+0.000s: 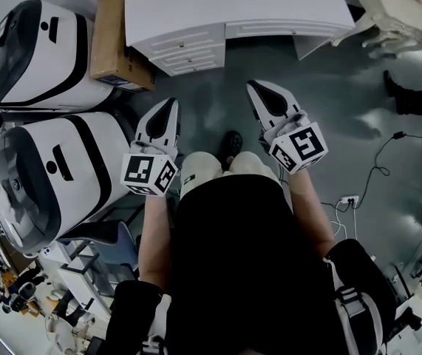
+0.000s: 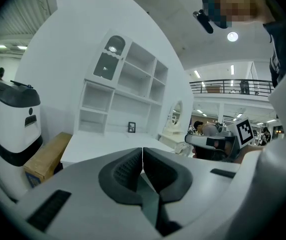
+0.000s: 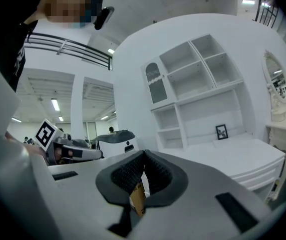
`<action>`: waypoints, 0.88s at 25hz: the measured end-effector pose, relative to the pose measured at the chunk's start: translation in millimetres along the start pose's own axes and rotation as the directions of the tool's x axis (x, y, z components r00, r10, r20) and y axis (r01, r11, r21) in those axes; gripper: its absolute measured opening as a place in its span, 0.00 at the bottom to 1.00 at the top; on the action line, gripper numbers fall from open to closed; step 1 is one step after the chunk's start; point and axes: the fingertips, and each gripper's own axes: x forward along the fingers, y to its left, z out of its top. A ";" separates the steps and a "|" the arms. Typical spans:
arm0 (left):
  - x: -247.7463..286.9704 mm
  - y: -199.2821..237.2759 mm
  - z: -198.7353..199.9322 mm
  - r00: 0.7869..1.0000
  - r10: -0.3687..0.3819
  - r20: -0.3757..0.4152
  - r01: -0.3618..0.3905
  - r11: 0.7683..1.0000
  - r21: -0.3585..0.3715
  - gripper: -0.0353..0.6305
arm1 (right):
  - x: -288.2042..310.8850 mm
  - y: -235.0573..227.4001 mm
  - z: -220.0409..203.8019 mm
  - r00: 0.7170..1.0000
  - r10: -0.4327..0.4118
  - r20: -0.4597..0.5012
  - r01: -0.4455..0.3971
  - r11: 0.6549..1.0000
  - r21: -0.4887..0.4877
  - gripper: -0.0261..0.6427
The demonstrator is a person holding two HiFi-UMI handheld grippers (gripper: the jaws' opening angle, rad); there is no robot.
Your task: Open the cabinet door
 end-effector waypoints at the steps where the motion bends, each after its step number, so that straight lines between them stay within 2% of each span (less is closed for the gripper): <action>1: 3.7 0.3 -1.5 1.000 -0.001 -0.005 0.001 1.000 -0.003 0.09 | 2.6 -2.3 -2.3 1.000 0.000 -0.007 0.000 1.000 0.002 0.06; 8: 27.6 13.4 -4.9 0.999 -0.021 -0.041 0.021 1.000 -0.008 0.09 | 19.9 -14.2 -12.0 0.999 -0.014 -0.035 0.014 1.000 0.017 0.06; 14: 57.4 38.6 -13.3 0.992 -0.088 -0.086 0.087 0.996 -0.015 0.09 | 44.3 -25.0 -25.6 0.996 -0.078 -0.052 0.081 0.996 0.046 0.07; 18: 78.7 59.4 -14.3 0.980 -0.155 -0.124 0.155 0.988 -0.009 0.09 | 66.3 -27.5 -32.1 0.989 -0.138 -0.052 0.142 0.988 0.065 0.06; 22: 105.1 91.4 -11.6 0.956 -0.232 -0.178 0.233 0.972 -0.016 0.09 | 103.6 -29.9 -35.5 0.974 -0.216 -0.065 0.221 0.971 0.087 0.07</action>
